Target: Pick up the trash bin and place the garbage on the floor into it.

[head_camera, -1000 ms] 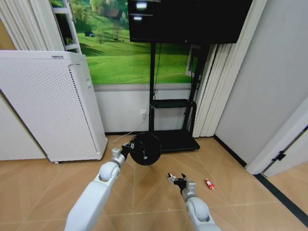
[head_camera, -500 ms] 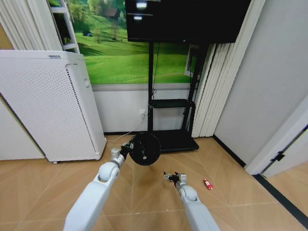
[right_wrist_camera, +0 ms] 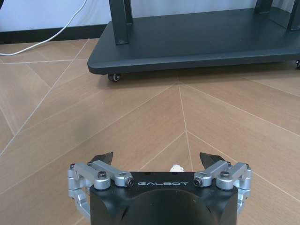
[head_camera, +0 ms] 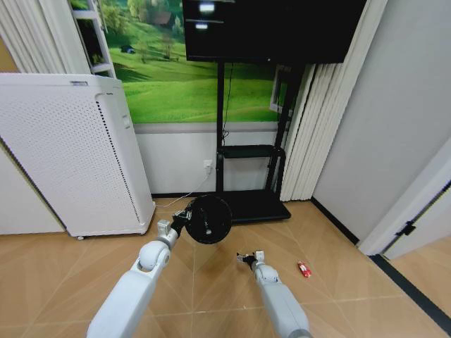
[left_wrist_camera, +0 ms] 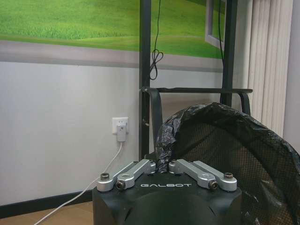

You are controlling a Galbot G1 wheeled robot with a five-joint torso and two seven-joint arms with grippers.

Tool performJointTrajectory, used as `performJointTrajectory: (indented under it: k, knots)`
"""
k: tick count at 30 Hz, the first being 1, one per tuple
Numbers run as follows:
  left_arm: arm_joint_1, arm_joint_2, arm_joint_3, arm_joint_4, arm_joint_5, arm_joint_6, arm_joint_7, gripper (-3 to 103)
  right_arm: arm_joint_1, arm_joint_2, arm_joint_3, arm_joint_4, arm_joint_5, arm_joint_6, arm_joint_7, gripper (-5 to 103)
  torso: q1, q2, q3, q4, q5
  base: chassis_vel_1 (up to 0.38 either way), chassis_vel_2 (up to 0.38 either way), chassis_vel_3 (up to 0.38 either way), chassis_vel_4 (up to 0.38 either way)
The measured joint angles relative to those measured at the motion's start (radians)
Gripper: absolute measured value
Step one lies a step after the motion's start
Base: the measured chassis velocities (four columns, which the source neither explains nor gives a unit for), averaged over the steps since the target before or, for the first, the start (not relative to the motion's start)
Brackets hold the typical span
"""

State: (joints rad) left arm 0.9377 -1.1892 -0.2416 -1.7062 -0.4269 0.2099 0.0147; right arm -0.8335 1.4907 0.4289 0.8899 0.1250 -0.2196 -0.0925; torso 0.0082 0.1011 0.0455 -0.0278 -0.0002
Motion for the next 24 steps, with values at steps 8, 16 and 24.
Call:
performJointTrajectory:
  k: [8, 16, 24]
  knots:
    - [0.012, -0.007, -0.001, -0.009, 0.006, 0.000, 0.001, 7, -0.029, -0.003, -0.001, 0.019, 0.005, 0.036, -0.012, 100, 0.000, 0.000, 0.000, 0.0000, 0.0004, 0.000, 0.000, 0.000, 0.000]
    - [0.032, -0.013, -0.016, -0.014, 0.030, -0.007, 0.010, 7, -0.039, -0.016, 0.006, 0.031, -0.006, 0.046, -0.041, 100, 0.000, 0.000, 0.000, 0.0001, 0.0003, 0.000, 0.000, 0.000, 0.000]
    - [0.036, -0.017, -0.021, -0.016, 0.031, -0.009, 0.012, 7, -0.049, -0.015, 0.006, 0.033, -0.009, 0.047, -0.043, 100, 0.000, 0.000, 0.000, 0.0001, 0.0002, -0.014, 0.043, 0.018, -0.038]
